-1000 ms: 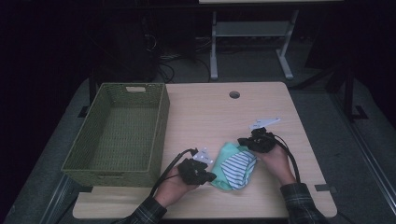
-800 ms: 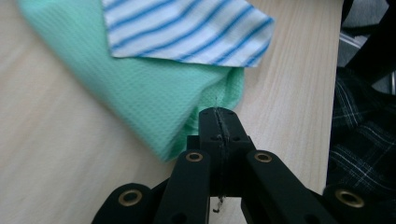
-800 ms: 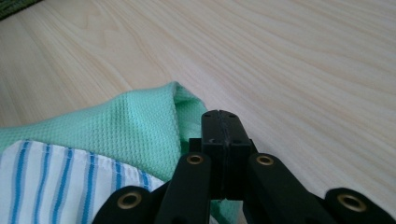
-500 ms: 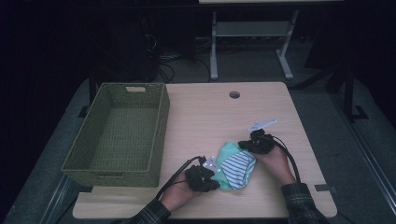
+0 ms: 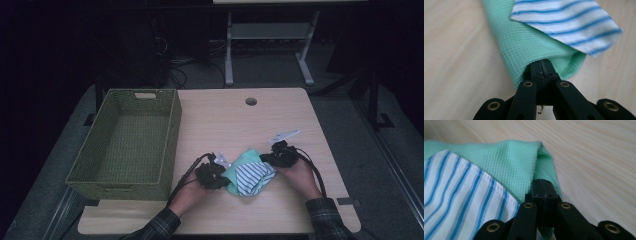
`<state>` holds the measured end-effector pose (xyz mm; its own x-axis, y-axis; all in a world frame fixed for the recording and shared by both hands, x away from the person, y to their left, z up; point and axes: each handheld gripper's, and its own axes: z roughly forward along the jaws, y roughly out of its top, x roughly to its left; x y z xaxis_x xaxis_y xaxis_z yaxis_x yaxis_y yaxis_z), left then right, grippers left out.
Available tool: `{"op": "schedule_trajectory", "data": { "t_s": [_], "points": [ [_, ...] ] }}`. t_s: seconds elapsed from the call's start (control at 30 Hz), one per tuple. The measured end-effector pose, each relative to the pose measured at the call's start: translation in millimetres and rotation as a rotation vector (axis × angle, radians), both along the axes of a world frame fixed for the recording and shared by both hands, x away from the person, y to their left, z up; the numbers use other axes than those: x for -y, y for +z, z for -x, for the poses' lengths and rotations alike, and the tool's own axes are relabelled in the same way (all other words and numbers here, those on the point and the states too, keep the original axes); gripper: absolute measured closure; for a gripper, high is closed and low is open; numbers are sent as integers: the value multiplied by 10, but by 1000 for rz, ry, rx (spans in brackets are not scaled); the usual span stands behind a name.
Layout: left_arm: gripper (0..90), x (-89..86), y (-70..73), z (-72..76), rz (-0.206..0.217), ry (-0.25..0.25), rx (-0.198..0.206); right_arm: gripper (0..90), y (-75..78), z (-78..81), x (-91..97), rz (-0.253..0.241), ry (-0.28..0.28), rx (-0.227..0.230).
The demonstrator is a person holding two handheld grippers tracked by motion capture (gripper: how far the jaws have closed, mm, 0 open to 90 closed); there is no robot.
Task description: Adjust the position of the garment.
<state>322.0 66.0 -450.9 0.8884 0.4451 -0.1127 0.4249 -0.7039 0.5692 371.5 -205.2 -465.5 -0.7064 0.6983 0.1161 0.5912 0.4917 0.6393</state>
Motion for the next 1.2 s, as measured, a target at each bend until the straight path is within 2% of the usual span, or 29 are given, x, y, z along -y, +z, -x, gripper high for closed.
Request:
{"op": "schedule_trajectory", "data": {
  "t_s": [0.37,0.53,0.6,0.77,0.93,1.13,1.2],
  "points": [
    [894,-11,9,-232,-15,58,45,895,23,223,147,12,6,-21],
    [894,-17,-5,-340,-8,84,48,895,24,336,173,18,38,-18],
    [894,-20,-14,-359,-11,82,45,895,35,370,186,17,39,-28],
    [879,-71,53,-310,11,84,35,895,114,346,253,-20,31,-12],
    [775,-179,109,-195,28,83,29,896,186,199,326,-49,-1,18],
    [543,-295,89,-29,9,79,10,897,166,-15,380,-50,-26,27],
    [491,-321,79,29,11,76,5,897,143,-72,383,-47,-30,30]
  ]
}}
